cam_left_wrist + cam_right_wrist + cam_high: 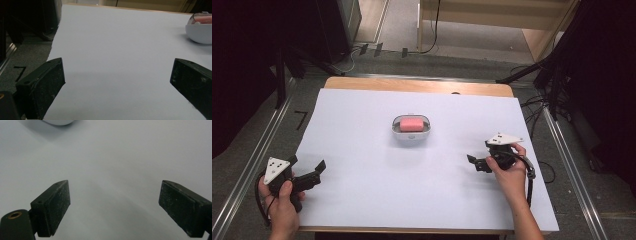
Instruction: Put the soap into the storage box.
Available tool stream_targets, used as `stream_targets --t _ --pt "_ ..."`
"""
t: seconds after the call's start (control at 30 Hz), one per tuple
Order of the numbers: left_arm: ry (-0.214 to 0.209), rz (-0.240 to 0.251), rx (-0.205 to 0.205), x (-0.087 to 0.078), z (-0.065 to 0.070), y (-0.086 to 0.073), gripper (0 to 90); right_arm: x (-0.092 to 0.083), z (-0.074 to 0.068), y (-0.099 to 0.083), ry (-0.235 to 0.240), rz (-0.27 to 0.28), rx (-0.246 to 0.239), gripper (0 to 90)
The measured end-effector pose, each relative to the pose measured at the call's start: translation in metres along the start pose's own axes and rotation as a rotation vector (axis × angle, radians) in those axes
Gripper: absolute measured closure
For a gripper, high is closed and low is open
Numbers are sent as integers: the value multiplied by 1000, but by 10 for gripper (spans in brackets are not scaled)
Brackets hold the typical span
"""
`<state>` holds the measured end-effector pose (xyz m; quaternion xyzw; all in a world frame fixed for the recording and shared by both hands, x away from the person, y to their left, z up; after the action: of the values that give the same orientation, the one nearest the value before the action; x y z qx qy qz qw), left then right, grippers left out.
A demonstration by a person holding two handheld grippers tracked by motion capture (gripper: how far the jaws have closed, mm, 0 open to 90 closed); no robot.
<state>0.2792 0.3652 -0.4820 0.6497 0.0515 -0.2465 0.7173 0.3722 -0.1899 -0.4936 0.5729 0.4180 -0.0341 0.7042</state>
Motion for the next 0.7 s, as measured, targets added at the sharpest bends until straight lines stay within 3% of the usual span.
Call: stream_targets --t 0.3,0.43,0.47,0.7 --pt "-1 1 5 0 0 0 0 -16 16 -20 -33 11 48 109" --pt "-3 5 8 -1 1 0 0 -26 25 -30 -66 22 86 109" --pt "-2 6 7 -1 1 0 0 -33 29 -36 -88 51 105 109" --pt "0 6 5 -1 1 0 0 -48 38 -51 -72 63 149 48"
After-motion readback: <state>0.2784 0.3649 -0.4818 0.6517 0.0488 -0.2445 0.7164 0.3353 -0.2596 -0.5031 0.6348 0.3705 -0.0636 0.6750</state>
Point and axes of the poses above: each handheld gripper's, and its own axes: x roughly forward along the jaws, y roughly out of its top, z roughly to its right, the point moved 5 cm from there along x, roughly forward along the jaws, and after that the axes turned 6 degrees about -y, right-handed, at the moved point
